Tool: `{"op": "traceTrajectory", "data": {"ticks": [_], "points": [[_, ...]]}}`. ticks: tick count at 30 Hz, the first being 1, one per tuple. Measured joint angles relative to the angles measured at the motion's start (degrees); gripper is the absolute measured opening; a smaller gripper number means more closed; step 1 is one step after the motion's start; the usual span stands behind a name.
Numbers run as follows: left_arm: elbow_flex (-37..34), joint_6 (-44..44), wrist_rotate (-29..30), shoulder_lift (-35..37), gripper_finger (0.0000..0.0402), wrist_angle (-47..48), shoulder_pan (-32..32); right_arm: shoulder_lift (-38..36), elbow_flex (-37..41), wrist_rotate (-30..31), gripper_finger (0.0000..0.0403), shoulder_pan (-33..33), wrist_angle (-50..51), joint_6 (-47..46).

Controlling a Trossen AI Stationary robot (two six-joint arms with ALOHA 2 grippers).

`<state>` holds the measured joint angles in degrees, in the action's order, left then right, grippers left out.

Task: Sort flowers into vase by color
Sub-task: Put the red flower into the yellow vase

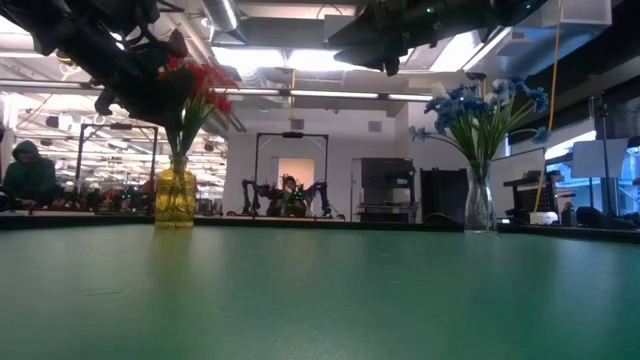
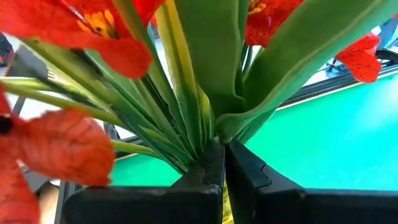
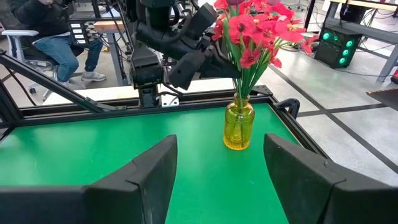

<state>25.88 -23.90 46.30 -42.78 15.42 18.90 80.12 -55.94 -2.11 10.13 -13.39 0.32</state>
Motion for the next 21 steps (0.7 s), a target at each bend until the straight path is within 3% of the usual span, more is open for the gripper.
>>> {"op": "traceTrajectory", "data": {"ticks": [6,12,21], "points": [[0.01,0.47,-1.06,0.0,0.0012,0.62,0.0,0.0,0.0,0.0,0.0237,0.02,0.0,-0.02],[-0.01,0.54,-6.73,0.0,0.0083,3.23,0.0,0.0,0.0,0.0,0.0237,0.0,0.0,-0.03],[3.01,3.19,-9.85,0.07,0.0194,5.43,-0.61,-0.01,0.0,0.0,0.0237,0.01,-0.02,-0.4]]}}
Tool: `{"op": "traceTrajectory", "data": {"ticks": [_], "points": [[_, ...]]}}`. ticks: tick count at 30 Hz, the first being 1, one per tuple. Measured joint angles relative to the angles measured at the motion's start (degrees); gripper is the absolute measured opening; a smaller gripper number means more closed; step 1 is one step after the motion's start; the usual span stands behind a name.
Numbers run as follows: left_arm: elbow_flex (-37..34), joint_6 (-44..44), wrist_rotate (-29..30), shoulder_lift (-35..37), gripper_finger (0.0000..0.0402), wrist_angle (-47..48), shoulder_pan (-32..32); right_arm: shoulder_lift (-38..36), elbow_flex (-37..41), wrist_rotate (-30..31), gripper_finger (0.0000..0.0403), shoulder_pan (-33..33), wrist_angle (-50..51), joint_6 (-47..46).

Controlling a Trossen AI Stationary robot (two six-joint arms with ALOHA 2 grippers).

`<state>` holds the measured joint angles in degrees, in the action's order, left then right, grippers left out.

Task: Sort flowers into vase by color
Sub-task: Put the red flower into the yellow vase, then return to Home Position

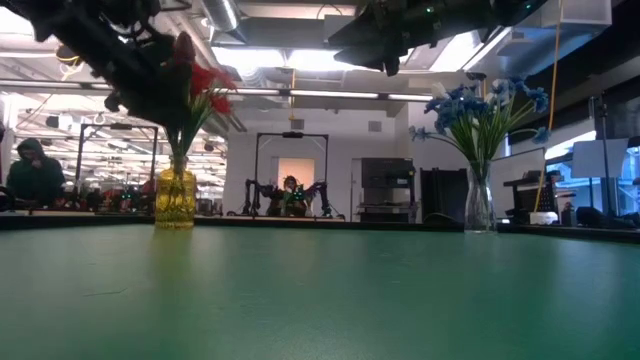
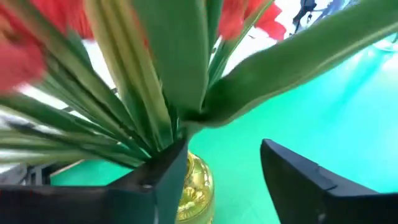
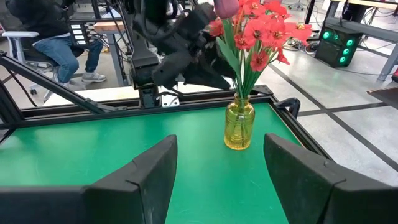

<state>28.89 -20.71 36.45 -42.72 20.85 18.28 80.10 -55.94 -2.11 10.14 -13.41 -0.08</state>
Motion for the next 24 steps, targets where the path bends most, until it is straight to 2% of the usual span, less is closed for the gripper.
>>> {"op": "traceTrajectory", "data": {"ticks": [7,16,19,24], "points": [[8.09,-1.58,-0.01,0.0,0.0243,12.59,-2.22,0.01,0.0,0.0,0.0237,-0.01,0.0,-0.06],[15.46,-11.51,1.64,0.0,0.0248,31.65,-4.84,0.01,0.0,0.0,0.0237,-0.01,0.0,-0.06],[17.28,-13.81,-1.23,0.0,0.0248,34.21,-5.74,0.0,0.0,0.0,0.0237,0.0,-0.02,-0.06],[19.36,-14.74,-11.43,0.02,0.0248,32.61,-8.8,0.01,0.0,-0.02,0.0237,0.0,-0.02,0.02]]}}
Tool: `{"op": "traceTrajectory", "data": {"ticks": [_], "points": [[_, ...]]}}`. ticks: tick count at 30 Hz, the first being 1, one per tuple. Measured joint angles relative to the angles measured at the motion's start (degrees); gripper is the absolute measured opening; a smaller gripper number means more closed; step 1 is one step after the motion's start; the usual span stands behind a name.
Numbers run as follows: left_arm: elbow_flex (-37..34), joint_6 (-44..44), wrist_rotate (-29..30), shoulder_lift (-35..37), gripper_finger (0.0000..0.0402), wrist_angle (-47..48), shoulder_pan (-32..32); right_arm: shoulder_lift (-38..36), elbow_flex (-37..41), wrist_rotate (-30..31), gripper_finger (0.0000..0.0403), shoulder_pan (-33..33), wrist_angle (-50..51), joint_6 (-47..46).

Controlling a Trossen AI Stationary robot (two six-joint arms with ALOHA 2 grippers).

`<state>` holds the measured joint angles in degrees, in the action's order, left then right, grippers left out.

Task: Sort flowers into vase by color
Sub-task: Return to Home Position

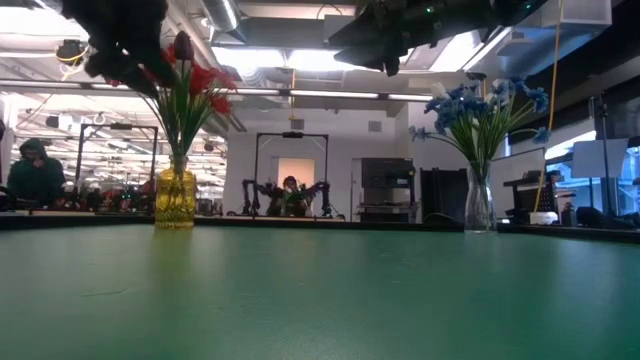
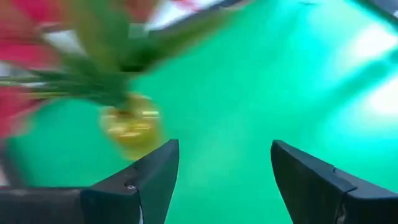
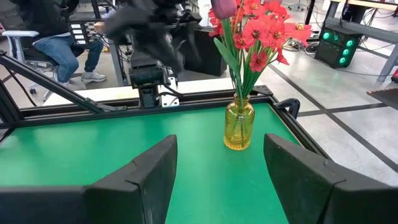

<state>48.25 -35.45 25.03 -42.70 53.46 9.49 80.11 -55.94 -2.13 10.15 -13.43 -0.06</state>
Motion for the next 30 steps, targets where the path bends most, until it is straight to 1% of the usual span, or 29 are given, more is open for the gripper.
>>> {"op": "traceTrajectory", "data": {"ticks": [3,5,11,13,15,17,22,24,25,27,30], "points": [[0.13,1.25,-6.16,0.0,0.0248,-3.68,-3.55,-0.48,0.0,0.02,0.0237,-0.02,0.48,0.57],[0.13,3.58,-7.54,0.17,0.0248,-7.4,-7.11,-1.16,0.0,0.01,0.0237,-0.02,0.58,1.75],[-2.03,17.68,-5.56,0.24,0.0247,-25.15,-20.41,-3.75,0.26,-2.04,0.0237,-1.74,0.07,5.11],[-3.57,22.24,-3.87,0.38,0.0247,-31.44,-24.34,-5.06,1.48,-2.3,0.0237,-2.6,-0.23,6.04],[-6.0,25.76,-1.7,0.88,0.0246,-36.38,-27.46,-6.62,4.37,-2.28,0.0237,-2.77,-2.36,6.24],[-8.69,27.58,0.98,1.42,0.0238,-40.94,-29.64,-8.29,9.54,-1.86,0.0237,-2.6,-8.08,4.35],[-14.71,28.42,4.68,4.79,0.0195,-46.59,-32.49,-13.79,24.78,-0.79,0.0237,-0.6,-28.4,0.0],[-15.7,28.57,4.94,6.81,0.0174,-47.2,-32.33,-16.28,28.72,-0.83,0.0237,0.28,-33.26,-0.84],[-15.84,28.9,5.03,7.8,0.0163,-47.21,-32.12,-17.68,29.86,-0.89,0.0237,0.73,-34.43,-1.04],[-15.64,31.1,5.04,9.72,0.0139,-47.11,-31.5,-21.04,30.43,-2.09,0.0236,1.69,-32.99,-1.11],[-13.8,34.17,4.76,12.84,0.01,-46.88,-30.14,-27.62,29.13,-3.43,0.0234,3.37,-24.33,-1.06]]}}
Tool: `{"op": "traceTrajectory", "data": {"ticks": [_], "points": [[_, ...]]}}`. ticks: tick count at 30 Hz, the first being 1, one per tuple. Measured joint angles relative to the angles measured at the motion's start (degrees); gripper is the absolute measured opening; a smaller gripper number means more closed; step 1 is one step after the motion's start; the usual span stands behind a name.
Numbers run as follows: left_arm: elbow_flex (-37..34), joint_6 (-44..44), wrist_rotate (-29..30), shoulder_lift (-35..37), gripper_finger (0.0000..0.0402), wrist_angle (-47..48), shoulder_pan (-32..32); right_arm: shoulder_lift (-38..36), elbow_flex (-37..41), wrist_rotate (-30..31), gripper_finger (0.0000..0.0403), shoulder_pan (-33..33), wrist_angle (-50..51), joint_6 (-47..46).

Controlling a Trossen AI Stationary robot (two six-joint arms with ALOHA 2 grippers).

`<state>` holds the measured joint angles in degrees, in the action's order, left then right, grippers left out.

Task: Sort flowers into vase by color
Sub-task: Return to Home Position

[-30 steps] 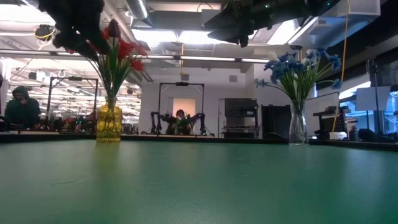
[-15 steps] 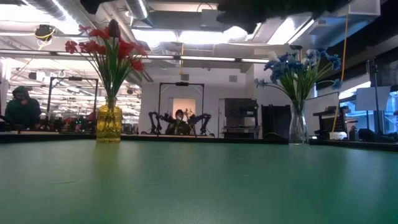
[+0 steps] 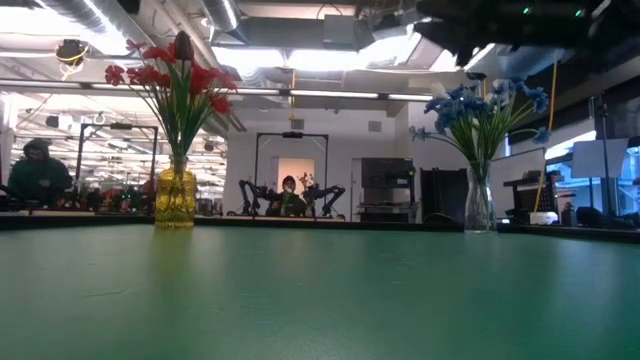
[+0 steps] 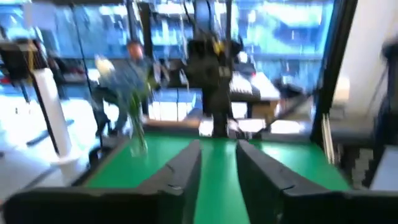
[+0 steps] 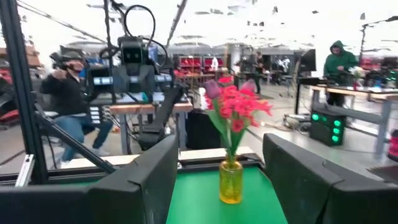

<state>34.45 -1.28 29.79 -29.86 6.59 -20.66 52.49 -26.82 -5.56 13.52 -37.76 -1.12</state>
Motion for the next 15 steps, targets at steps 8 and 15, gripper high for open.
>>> {"op": "traceTrajectory", "data": {"ticks": [8,15], "points": [[1.86,3.09,-0.79,5.78,0.0005,3.47,4.04,-14.57,-3.26,2.33,0.0138,0.77,22.29,3.82],[-0.46,2.7,-7.02,12.68,0.0002,4.63,7.26,-23.63,-3.25,2.34,0.0009,0.74,31.7,3.55]]}}
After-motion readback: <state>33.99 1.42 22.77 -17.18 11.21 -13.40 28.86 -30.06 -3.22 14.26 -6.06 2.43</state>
